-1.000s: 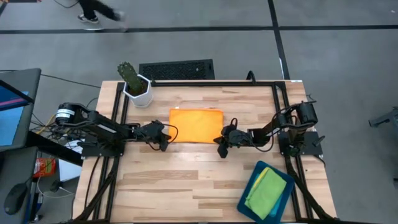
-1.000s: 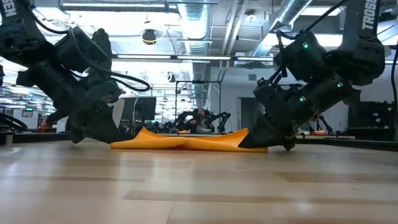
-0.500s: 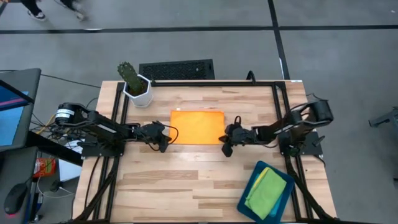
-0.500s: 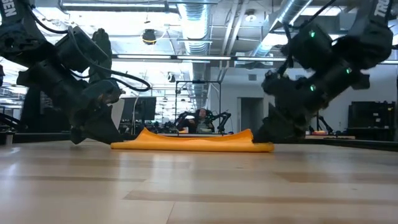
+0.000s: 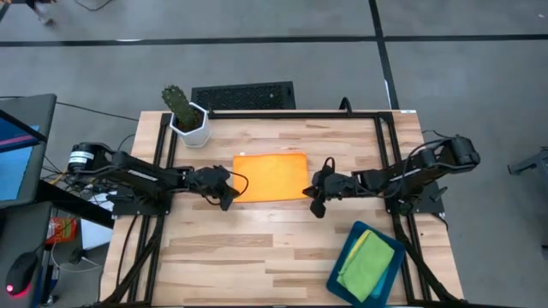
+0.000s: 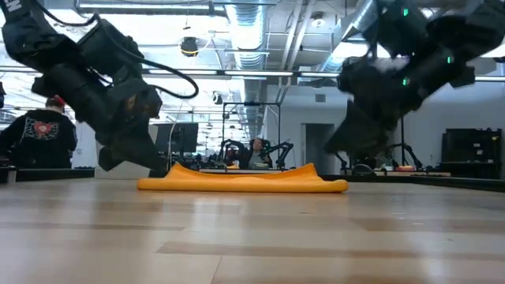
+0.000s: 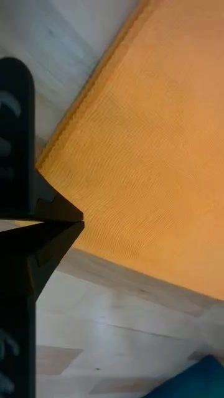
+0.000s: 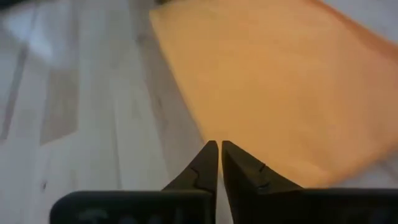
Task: Fold microfiber towels
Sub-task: Fold the orange microfiber towel
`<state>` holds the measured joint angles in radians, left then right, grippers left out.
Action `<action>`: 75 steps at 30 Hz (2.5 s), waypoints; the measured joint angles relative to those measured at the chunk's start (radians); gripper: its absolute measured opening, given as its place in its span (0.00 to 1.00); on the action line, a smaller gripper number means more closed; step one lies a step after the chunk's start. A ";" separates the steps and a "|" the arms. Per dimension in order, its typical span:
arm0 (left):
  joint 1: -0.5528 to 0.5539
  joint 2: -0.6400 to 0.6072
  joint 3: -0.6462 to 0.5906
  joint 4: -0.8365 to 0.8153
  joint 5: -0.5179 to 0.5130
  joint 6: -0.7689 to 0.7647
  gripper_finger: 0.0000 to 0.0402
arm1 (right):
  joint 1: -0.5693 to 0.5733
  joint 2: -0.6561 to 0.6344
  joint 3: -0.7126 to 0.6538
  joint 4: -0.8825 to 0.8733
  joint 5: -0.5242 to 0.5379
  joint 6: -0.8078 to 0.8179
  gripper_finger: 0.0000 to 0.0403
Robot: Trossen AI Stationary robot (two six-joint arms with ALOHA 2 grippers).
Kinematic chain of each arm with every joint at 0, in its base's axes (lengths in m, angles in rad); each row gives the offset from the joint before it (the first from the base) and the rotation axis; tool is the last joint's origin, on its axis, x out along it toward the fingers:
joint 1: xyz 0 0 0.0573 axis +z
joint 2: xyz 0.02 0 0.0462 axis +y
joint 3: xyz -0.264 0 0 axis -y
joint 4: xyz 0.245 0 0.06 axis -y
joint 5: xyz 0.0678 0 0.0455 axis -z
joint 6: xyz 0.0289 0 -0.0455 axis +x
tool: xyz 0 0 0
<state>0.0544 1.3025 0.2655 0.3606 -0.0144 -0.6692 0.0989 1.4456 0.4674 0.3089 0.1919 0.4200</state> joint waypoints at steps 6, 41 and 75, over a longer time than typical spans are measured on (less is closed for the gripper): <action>0.000 -0.032 0.056 -0.067 -0.050 0.047 0.00 | 0.016 0.023 0.063 -0.135 0.059 -0.120 0.11; -0.026 0.437 0.363 0.124 -0.041 0.175 0.00 | 0.038 0.009 0.065 -0.255 0.021 -0.323 0.31; -0.085 0.575 0.535 0.188 -0.130 0.157 0.00 | 0.020 0.145 0.265 -0.474 0.015 -0.360 0.03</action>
<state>-0.0302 1.8773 0.8010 0.5491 -0.1441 -0.5126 0.1187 1.5902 0.7322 -0.1654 0.2070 0.0601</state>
